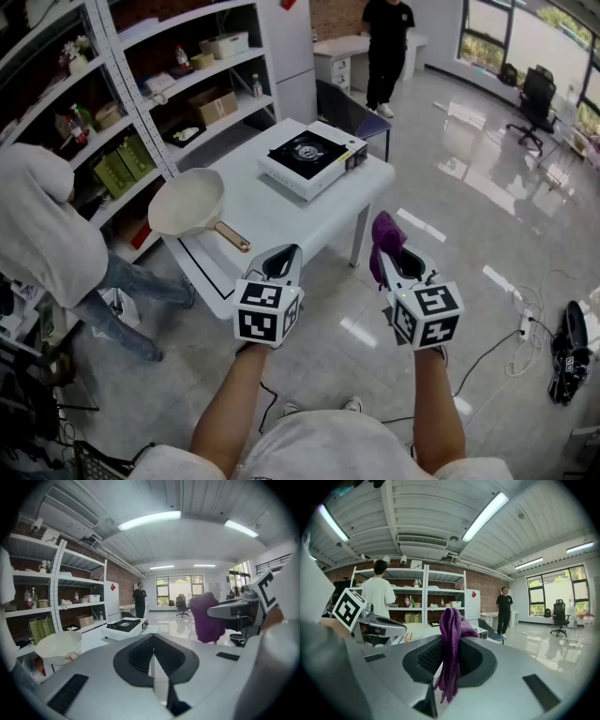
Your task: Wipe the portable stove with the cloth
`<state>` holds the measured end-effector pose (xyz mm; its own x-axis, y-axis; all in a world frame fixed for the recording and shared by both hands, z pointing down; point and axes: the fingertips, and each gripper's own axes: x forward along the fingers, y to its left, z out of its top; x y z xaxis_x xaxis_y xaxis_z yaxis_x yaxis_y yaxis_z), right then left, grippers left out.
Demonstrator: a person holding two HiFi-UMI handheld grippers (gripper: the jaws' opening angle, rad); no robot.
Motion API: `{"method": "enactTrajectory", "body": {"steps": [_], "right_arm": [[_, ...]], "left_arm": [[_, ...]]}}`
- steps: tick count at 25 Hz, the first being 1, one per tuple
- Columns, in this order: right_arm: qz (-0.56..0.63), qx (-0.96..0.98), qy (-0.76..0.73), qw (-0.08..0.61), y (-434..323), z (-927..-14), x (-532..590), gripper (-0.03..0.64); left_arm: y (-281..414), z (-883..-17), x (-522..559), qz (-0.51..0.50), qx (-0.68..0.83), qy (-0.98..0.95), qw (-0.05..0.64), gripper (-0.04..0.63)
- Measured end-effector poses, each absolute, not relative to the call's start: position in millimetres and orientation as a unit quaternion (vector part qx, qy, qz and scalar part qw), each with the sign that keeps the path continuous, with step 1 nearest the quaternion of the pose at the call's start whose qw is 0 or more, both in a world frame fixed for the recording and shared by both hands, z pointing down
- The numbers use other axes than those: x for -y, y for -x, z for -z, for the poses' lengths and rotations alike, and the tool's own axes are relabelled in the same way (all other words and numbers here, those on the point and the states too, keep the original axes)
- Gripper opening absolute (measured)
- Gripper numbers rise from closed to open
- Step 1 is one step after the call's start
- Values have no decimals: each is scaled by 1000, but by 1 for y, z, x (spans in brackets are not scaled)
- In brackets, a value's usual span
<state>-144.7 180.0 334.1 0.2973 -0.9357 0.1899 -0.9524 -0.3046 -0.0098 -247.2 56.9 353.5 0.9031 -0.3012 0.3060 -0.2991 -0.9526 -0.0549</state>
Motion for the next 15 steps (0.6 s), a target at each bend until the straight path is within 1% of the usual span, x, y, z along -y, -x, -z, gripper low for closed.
{"method": "enactTrajectory", "body": {"steps": [15], "right_arm": [[-88, 625, -774, 45, 85, -344, -199, 60]], "left_arm": [[191, -355, -73, 160, -191, 969, 3, 5]]}}
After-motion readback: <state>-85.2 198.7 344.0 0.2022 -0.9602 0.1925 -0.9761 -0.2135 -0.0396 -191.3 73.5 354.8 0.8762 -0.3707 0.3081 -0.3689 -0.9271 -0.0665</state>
